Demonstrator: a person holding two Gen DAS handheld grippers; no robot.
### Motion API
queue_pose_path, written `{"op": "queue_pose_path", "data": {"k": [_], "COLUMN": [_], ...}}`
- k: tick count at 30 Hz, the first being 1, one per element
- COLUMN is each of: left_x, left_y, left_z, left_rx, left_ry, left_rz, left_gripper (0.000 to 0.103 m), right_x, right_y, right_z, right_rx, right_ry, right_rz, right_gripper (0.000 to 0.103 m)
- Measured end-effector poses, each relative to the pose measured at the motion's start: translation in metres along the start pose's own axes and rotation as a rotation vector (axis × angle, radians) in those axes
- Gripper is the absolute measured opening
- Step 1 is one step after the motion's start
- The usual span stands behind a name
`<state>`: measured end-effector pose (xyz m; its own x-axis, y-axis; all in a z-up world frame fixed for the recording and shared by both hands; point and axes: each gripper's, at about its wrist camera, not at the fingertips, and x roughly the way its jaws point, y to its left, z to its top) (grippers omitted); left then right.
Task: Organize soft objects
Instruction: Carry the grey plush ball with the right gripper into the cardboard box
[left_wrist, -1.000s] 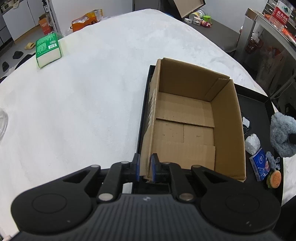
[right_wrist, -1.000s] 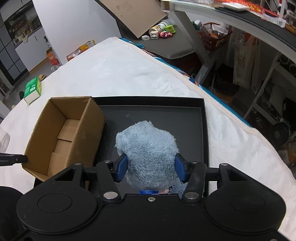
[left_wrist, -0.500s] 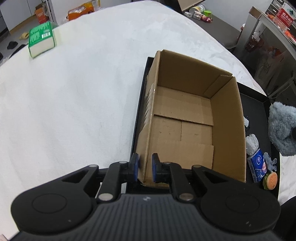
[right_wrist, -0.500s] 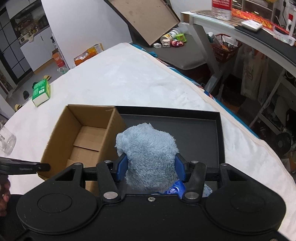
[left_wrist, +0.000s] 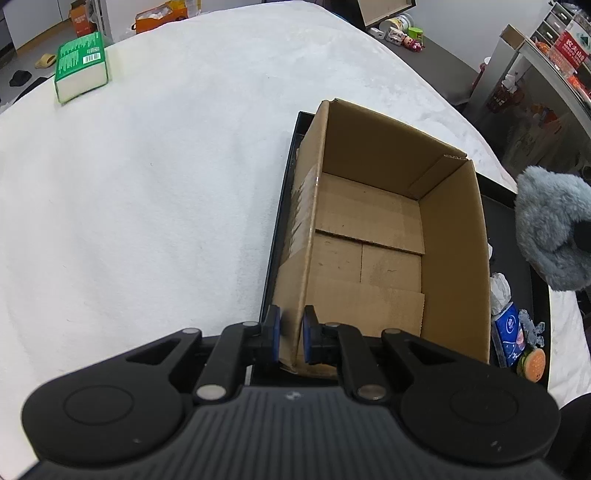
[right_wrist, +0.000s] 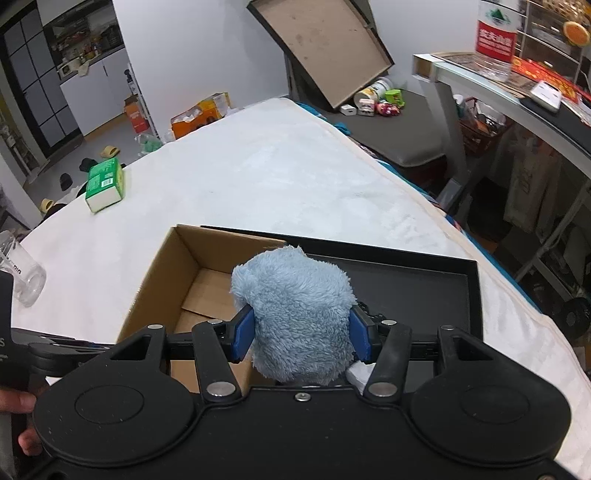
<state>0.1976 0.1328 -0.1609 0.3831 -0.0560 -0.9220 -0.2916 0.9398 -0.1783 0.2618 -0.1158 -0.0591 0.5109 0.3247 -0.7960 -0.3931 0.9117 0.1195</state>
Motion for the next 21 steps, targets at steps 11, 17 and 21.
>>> {"op": "queue_pose_path", "data": {"k": [11, 17, 21], "left_x": [-0.001, -0.003, -0.004], "left_y": [0.000, -0.001, 0.000], "left_z": [-0.001, -0.003, -0.004], "left_rx": [0.001, 0.008, 0.000], "left_ry": [-0.010, -0.022, -0.026], "left_rz": [-0.003, 0.002, 0.004], "left_gripper": [0.011, 0.011, 0.011], "right_x": [0.011, 0.020, 0.027], "right_y": [0.034, 0.050, 0.058], "right_z": [0.010, 0.012, 0.013], "right_rx": [-0.051, -0.082, -0.100], "right_ry": [-0.001, 0.013, 0.025], "right_rz": [0.018, 0.030, 0.035], "right_gripper": [0.052, 0.052, 0.052]}}
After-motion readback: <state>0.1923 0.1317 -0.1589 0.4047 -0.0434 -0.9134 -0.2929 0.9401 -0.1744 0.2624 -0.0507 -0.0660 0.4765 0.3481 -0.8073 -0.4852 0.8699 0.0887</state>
